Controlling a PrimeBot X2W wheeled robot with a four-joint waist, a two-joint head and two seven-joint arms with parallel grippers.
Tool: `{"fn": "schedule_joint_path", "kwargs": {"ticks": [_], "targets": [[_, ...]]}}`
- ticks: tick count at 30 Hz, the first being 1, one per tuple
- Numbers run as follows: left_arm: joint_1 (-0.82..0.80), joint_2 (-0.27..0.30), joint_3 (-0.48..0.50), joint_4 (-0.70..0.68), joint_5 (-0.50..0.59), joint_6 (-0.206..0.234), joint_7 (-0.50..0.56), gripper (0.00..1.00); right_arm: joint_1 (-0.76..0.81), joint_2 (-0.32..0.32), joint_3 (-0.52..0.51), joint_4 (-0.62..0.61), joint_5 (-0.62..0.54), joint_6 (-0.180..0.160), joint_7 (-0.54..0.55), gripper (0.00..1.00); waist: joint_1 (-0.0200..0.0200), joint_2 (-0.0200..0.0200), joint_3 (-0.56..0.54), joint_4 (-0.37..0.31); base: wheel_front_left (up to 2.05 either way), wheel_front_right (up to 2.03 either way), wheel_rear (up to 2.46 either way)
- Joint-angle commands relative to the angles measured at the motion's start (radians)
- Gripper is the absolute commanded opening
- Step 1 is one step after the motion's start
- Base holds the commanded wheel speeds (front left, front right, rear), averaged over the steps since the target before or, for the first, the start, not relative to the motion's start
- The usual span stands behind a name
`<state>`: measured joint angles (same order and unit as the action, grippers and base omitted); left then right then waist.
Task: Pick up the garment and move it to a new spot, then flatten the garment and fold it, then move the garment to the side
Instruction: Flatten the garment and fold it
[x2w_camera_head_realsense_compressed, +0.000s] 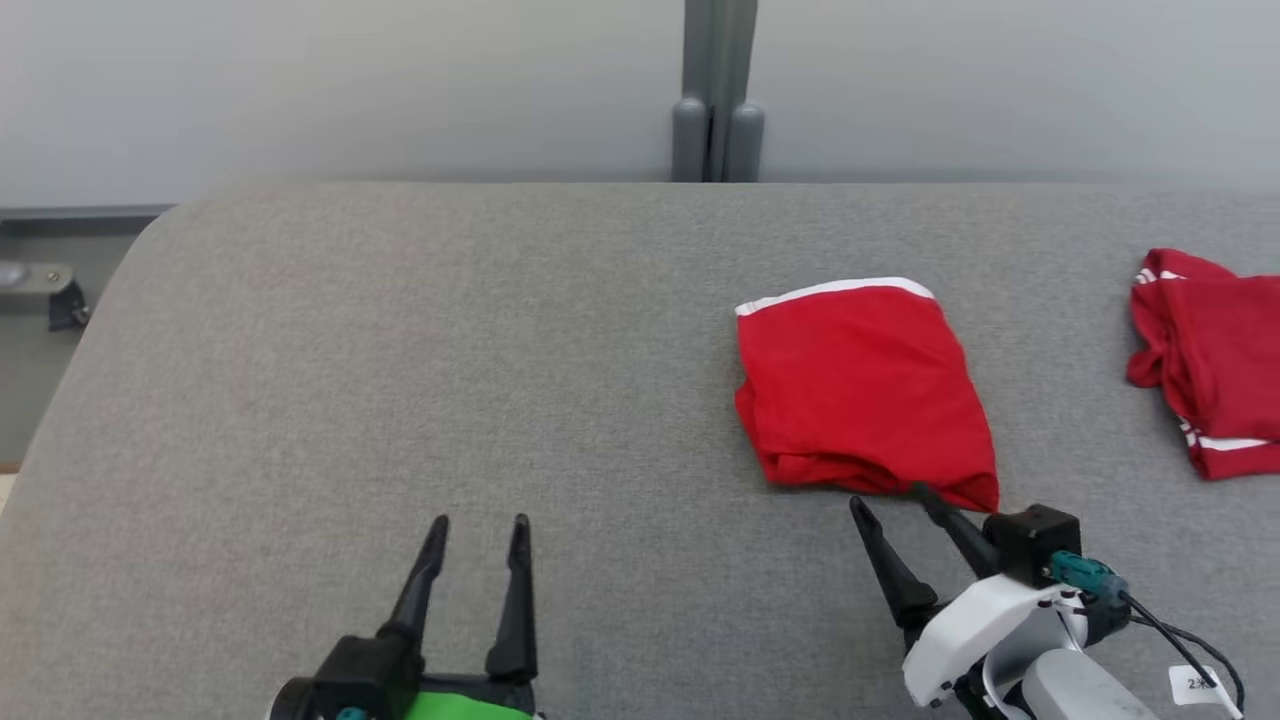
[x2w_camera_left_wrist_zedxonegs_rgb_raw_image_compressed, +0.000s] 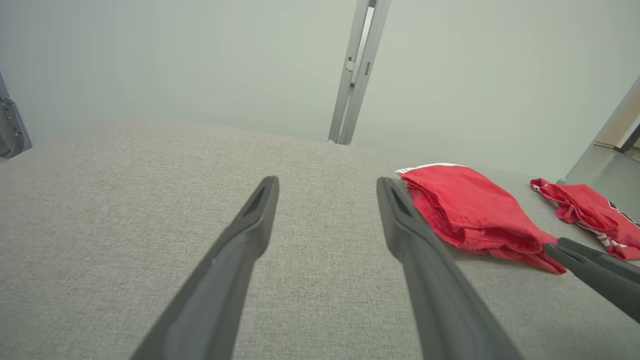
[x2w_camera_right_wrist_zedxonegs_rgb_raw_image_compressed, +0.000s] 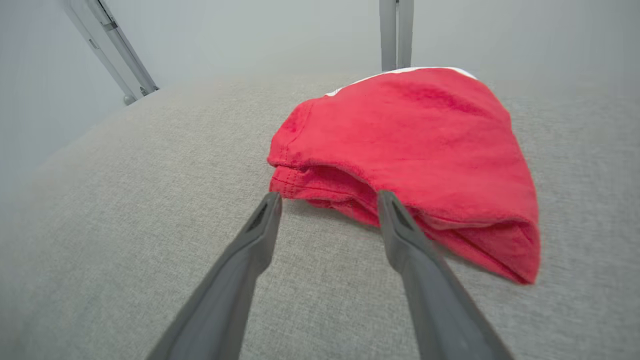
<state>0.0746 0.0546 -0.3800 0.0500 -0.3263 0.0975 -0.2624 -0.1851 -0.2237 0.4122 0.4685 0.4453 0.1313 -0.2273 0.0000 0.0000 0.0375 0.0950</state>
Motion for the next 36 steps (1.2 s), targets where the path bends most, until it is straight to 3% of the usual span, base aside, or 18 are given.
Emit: {"fn": "schedule_joint_path", "kwargs": {"ticks": [1,4,7,14,21,36], "targets": [[0.024,0.007,0.036,-0.021,0.01,0.006,-0.003,1.0,0.017,-0.003,-0.019,-0.009,-0.019,-0.001,-0.019,1.0,0.0,0.0,-0.062,-0.082,0.0,0.0,0.0],[0.062,0.009,0.106,-0.055,0.046,0.007,-0.003,1.0,0.028,-0.003,-0.054,-0.038,-0.053,-0.001,-0.037,1.0,0.0,0.0,-0.081,-0.12,0.0,0.0,0.0],[0.102,0.005,0.17,-0.078,0.071,0.0,-0.002,1.0,0.061,0.013,-0.116,-0.141,-0.067,-0.001,-0.037,1.0,0.0,0.0,-0.1,-0.15,0.0,0.0,0.0],[0.182,-0.001,0.257,-0.103,0.143,-0.031,-0.002,1.0,0.162,0.032,-0.188,-0.288,-0.074,-0.001,-0.037,1.0,0.0,0.0,-0.15,-0.187,0.0,0.0,0.0],[0.229,-0.003,0.276,-0.082,0.16,-0.058,-0.002,1.0,0.227,0.046,-0.21,-0.295,-0.097,-0.001,-0.037,1.0,0.0,0.0,-0.169,-0.188,0.0,0.0,0.0],[0.227,-0.003,0.271,-0.055,0.162,-0.05,-0.002,1.0,0.238,0.051,-0.207,-0.267,-0.097,-0.001,-0.038,1.0,0.0,0.0,-0.167,-0.179,0.0,0.0,0.0]]}}
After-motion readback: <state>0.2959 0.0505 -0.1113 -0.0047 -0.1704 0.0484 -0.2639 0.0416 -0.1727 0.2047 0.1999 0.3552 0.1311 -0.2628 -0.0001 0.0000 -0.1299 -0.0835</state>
